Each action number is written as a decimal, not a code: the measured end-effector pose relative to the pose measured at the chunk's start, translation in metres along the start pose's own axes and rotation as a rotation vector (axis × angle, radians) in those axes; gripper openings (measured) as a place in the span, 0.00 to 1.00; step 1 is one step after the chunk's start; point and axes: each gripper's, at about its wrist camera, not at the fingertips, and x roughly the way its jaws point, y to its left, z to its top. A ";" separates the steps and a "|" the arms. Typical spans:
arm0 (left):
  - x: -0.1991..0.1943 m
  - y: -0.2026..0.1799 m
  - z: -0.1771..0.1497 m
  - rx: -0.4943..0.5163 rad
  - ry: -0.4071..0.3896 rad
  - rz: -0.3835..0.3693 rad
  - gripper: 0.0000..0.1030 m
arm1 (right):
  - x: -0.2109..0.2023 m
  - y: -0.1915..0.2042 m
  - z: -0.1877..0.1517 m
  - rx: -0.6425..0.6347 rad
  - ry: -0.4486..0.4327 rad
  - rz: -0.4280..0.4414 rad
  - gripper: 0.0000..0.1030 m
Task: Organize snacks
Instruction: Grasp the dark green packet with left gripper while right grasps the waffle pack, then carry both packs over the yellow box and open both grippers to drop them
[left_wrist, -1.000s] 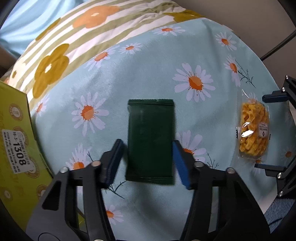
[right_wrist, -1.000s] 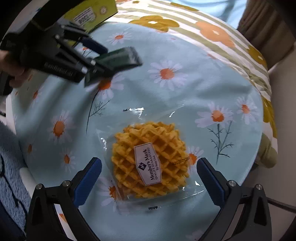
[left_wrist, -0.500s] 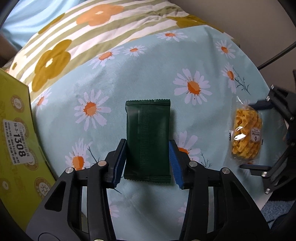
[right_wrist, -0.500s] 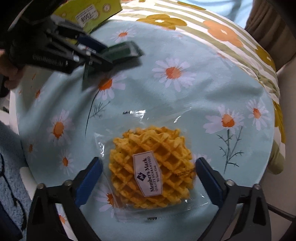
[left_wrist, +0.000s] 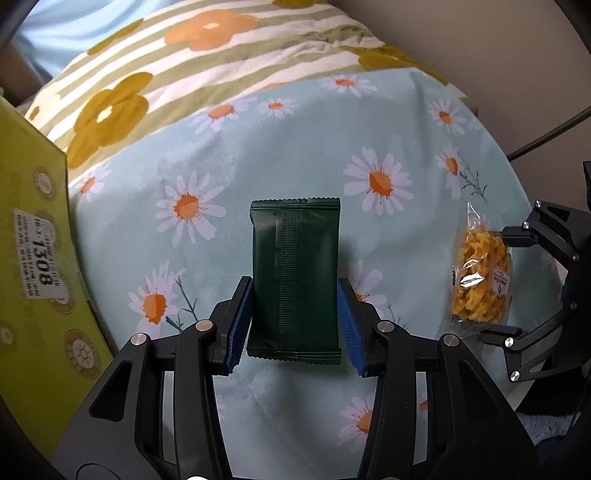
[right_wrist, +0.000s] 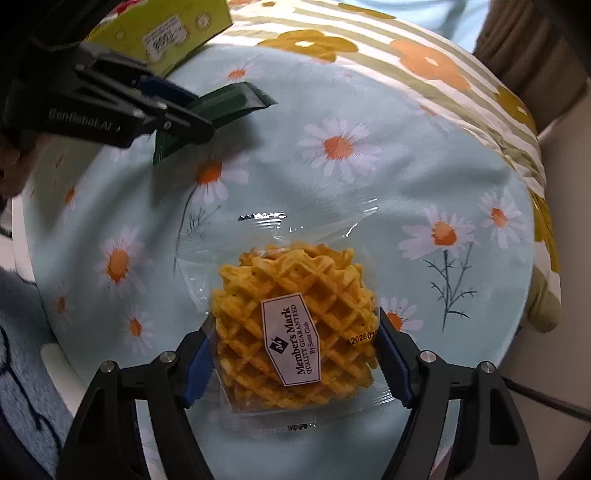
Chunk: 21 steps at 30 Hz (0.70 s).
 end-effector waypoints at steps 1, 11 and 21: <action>-0.006 0.000 0.000 -0.006 -0.012 -0.006 0.40 | -0.006 0.005 -0.004 0.012 -0.008 -0.002 0.70; -0.096 0.009 0.001 -0.113 -0.189 -0.033 0.40 | -0.076 0.000 0.021 0.109 -0.119 -0.010 0.70; -0.194 0.076 -0.012 -0.232 -0.358 0.042 0.40 | -0.133 0.039 0.093 0.066 -0.241 -0.012 0.70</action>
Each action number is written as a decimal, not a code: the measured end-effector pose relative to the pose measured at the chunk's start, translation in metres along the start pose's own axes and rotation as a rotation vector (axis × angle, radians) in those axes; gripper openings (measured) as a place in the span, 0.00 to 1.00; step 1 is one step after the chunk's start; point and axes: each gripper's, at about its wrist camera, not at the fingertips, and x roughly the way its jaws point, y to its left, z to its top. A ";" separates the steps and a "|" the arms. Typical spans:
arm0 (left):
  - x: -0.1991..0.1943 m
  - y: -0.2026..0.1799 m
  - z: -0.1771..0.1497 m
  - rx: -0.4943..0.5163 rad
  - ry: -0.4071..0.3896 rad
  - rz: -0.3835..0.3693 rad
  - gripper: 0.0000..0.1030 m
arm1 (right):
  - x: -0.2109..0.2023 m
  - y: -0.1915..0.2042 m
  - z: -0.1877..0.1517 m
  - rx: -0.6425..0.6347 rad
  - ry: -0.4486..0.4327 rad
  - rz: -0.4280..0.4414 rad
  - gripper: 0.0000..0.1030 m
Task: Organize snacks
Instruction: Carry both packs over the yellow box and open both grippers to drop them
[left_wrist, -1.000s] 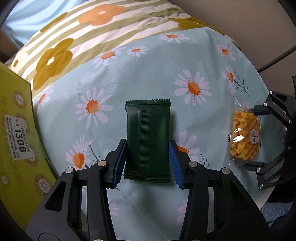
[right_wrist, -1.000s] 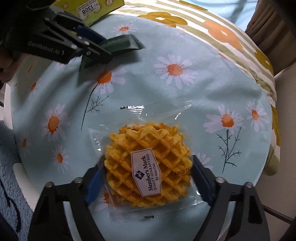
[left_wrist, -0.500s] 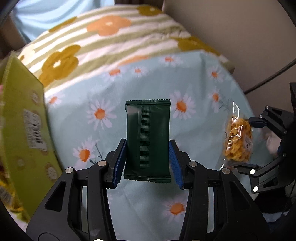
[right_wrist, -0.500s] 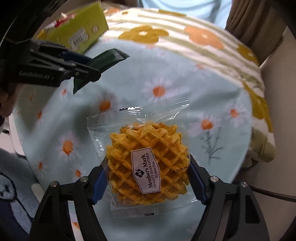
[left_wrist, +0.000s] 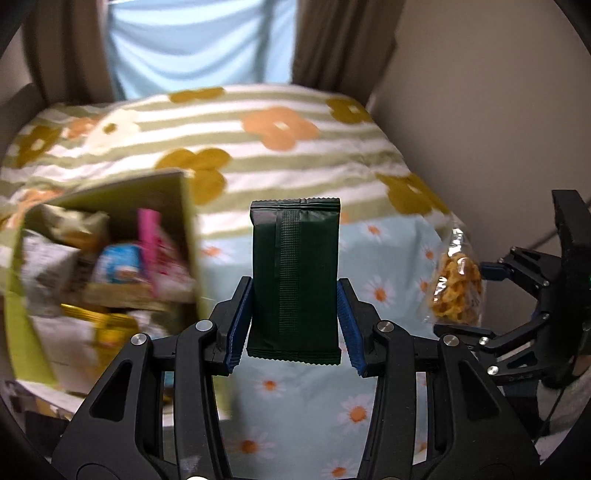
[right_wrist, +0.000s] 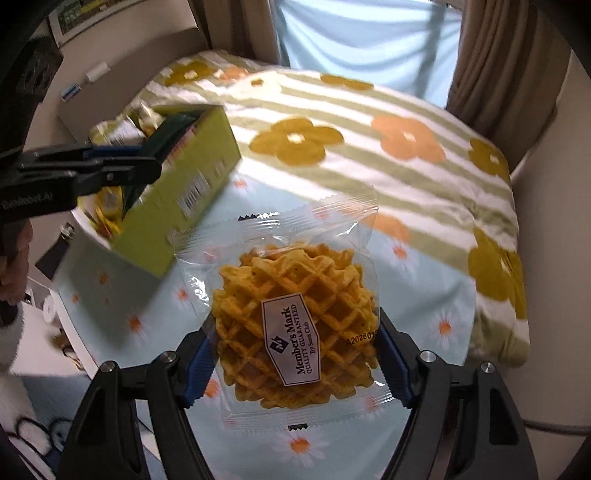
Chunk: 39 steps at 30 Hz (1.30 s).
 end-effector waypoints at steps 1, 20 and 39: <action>-0.007 0.012 0.002 -0.014 -0.013 0.008 0.40 | 0.000 0.003 0.007 -0.003 -0.008 0.002 0.70; -0.063 0.228 0.000 -0.106 -0.034 0.111 0.40 | 0.037 0.160 0.158 0.067 -0.160 0.101 0.70; -0.045 0.291 -0.034 -0.134 -0.003 0.094 1.00 | 0.083 0.194 0.174 0.234 -0.103 0.059 0.71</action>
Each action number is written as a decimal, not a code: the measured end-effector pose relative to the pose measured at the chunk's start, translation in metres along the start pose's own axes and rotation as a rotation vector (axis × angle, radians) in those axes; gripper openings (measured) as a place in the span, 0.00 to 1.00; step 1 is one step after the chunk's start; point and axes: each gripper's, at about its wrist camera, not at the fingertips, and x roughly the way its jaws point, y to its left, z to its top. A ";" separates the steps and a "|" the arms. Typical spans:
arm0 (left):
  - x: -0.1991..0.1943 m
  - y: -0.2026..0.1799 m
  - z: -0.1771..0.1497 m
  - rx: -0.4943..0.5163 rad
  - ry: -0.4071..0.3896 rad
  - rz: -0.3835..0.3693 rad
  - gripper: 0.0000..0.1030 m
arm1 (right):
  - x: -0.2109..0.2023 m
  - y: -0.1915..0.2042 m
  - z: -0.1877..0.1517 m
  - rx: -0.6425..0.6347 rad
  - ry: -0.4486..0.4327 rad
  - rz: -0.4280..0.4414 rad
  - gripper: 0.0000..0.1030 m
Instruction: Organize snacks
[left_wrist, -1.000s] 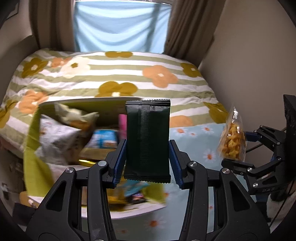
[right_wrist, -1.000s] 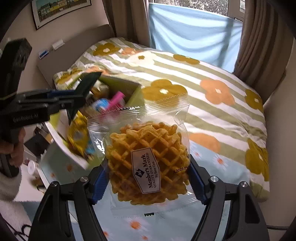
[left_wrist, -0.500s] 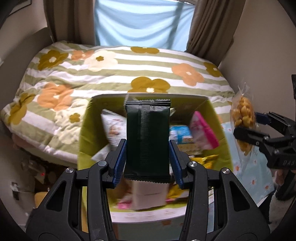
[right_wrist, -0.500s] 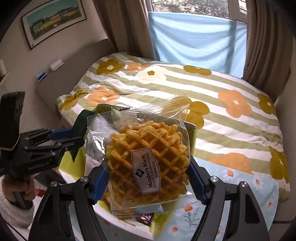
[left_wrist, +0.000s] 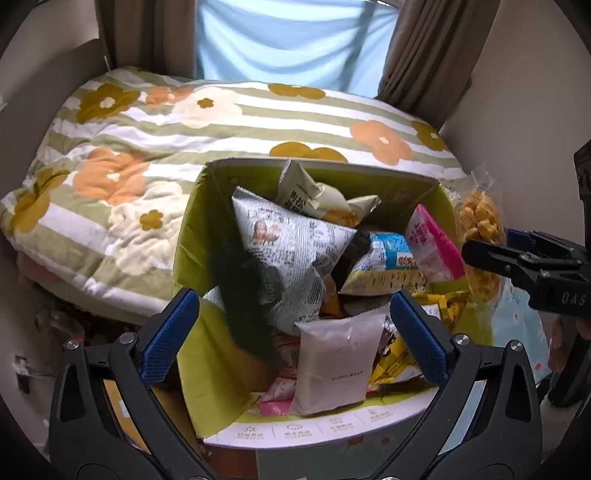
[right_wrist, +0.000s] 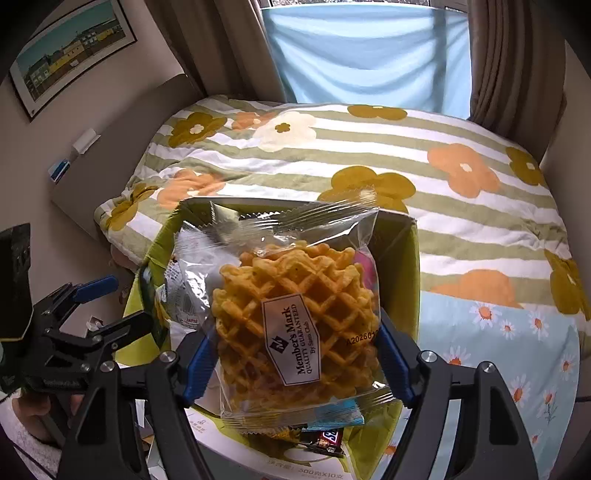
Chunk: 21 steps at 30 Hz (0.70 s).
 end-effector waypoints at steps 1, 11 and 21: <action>0.001 0.000 -0.001 -0.001 0.009 0.006 1.00 | 0.000 0.000 -0.001 0.005 0.003 0.002 0.71; 0.000 0.001 -0.012 -0.008 0.030 0.018 1.00 | 0.012 0.006 0.011 0.042 0.027 0.039 0.74; -0.002 -0.008 -0.017 0.027 0.029 0.025 1.00 | -0.009 0.012 -0.001 0.024 -0.085 0.020 0.95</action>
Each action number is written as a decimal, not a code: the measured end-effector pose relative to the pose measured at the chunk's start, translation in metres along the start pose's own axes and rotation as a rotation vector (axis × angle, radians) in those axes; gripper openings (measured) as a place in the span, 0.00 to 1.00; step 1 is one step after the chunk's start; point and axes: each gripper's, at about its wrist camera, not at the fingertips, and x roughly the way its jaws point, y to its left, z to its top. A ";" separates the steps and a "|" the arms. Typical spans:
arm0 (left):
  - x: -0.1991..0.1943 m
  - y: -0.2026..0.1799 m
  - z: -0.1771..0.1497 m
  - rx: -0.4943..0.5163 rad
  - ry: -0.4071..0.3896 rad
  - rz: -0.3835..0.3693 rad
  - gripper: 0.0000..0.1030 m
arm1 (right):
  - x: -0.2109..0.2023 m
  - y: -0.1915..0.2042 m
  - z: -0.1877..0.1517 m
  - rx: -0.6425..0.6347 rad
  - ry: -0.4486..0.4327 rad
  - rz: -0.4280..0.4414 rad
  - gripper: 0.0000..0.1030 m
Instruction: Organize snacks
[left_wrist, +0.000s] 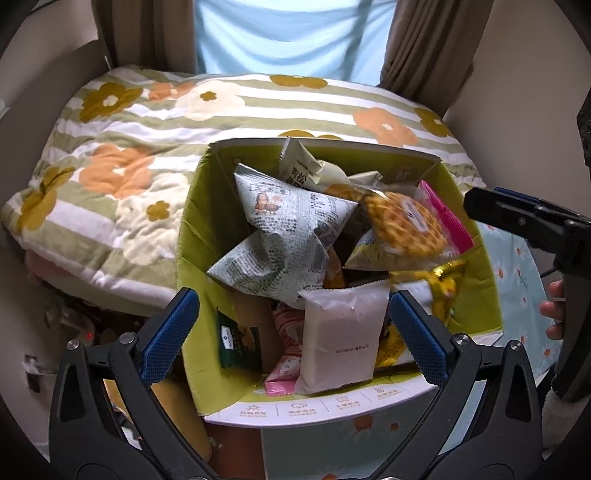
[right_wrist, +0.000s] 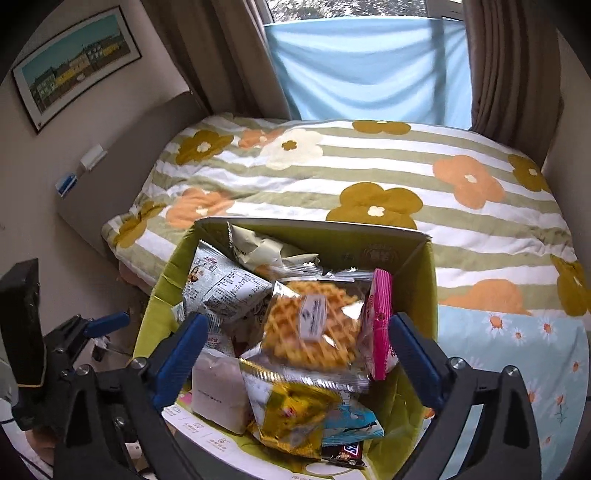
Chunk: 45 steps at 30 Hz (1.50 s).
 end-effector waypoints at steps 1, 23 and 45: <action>0.001 -0.001 -0.001 0.001 0.002 -0.004 1.00 | -0.001 -0.001 -0.001 0.007 -0.002 -0.005 0.95; -0.119 -0.091 -0.021 0.028 -0.234 0.043 1.00 | -0.166 -0.031 -0.053 0.016 -0.255 -0.091 0.95; -0.248 -0.197 -0.150 0.081 -0.476 0.101 1.00 | -0.305 -0.047 -0.193 0.040 -0.426 -0.329 0.95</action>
